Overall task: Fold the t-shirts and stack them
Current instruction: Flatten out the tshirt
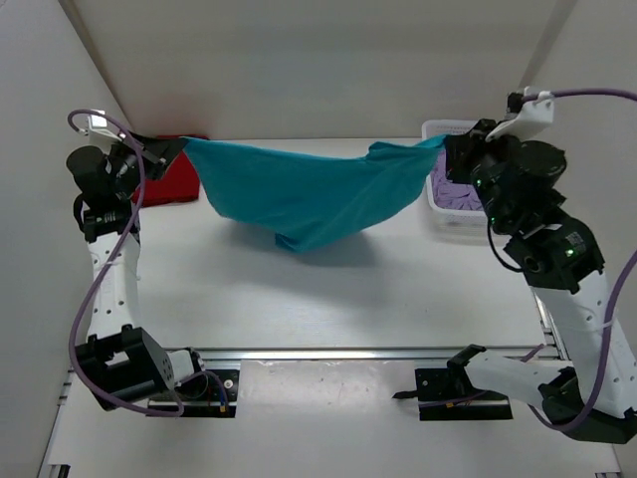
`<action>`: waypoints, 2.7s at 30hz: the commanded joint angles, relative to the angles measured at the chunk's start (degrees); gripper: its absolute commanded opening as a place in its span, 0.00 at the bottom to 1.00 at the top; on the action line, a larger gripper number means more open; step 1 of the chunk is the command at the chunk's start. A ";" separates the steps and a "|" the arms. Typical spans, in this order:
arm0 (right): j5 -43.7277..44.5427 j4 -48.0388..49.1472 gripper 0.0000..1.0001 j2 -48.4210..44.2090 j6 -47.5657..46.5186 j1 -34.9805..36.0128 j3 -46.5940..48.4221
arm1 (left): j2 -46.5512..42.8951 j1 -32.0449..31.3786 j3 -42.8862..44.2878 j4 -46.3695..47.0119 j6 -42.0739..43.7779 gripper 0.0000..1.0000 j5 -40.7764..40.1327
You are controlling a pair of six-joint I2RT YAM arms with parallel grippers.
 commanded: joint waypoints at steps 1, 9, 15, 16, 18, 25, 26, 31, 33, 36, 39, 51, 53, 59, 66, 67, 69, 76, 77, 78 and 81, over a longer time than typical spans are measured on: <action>0.49 -3.07 0.00 1.73 -3.75 2.90 8.24 | -0.01 3.81 2.36 5.98 -8.73 0.00 7.11; -23.12 4.21 0.00 9.45 -0.97 -15.30 5.11 | 0.78 -1.80 3.69 -4.00 2.31 0.00 -7.62; -29.56 5.55 0.00 28.84 -1.47 -19.60 13.40 | 7.88 -8.04 0.61 -3.24 4.18 0.00 -17.83; -30.17 4.58 0.00 31.59 -2.34 -20.12 15.71 | 9.20 -8.83 0.87 -2.97 3.83 0.00 -18.89; -30.19 -0.84 0.01 44.21 -4.62 -20.73 32.42 | 15.16 -10.33 6.72 -2.17 4.00 0.00 -20.39; -32.99 6.48 0.00 50.96 -1.03 -27.68 47.79 | 28.63 -12.00 32.91 -7.88 2.33 0.00 -18.73; -33.17 7.29 0.00 51.48 -1.12 -28.12 49.21 | 28.90 -11.48 34.34 -7.63 1.46 0.00 -18.21; -36.15 18.70 0.00 44.57 -0.07 -30.84 48.11 | 28.03 -8.49 42.25 -8.32 1.36 0.00 -18.90; -36.33 17.15 0.00 43.31 -0.94 -31.28 47.80 | 26.89 -7.52 43.93 -10.17 2.50 0.00 -19.87; -36.07 11.00 0.00 43.58 -1.82 -31.55 48.61 | 24.43 -6.55 40.70 -7.99 2.07 0.00 -21.01; -33.96 6.95 0.00 41.82 -3.05 -30.85 43.44 | 21.79 -5.85 34.99 -6.67 2.33 0.00 -20.49; -15.77 20.92 0.00 5.02 0.19 -15.31 -36.40 | -8.77 -6.37 -20.96 0.11 8.57 0.00 -32.42; -16.47 20.31 0.00 0.87 3.44 -13.19 -44.97 | -10.90 -6.64 -28.72 0.11 9.71 0.00 -32.18; -23.40 12.76 0.00 -8.96 13.37 -13.36 -62.38 | -12.84 0.02 -46.22 1.17 9.97 0.00 -21.56; -29.91 2.66 0.00 -24.17 21.91 -10.19 -69.70 | -13.54 2.50 -49.49 -4.44 14.10 0.00 -14.42; -30.09 2.03 0.00 -25.58 23.73 -8.97 -70.31 | -14.16 2.50 -49.75 -5.33 14.89 0.00 -14.25; -28.08 2.64 0.00 -28.23 25.33 -5.55 -70.58 | -16.96 1.19 -49.41 -5.95 15.25 0.00 -15.90; -35.45 12.90 0.00 -13.93 14.36 -20.90 -65.76 | -11.54 -3.56 -45.37 1.07 8.40 0.00 -19.51; -34.76 13.79 0.00 -12.60 13.39 -21.70 -65.05 | -11.09 -4.09 -45.10 1.77 7.52 0.00 -20.04; -32.83 15.63 0.00 -10.67 12.69 -22.05 -63.56 | -10.13 -4.62 -43.62 2.30 6.99 0.00 -21.18; -31.33 18.89 0.00 -4.61 11.45 -22.15 -59.08 | -7.67 -5.85 -40.36 4.06 5.32 0.00 -22.85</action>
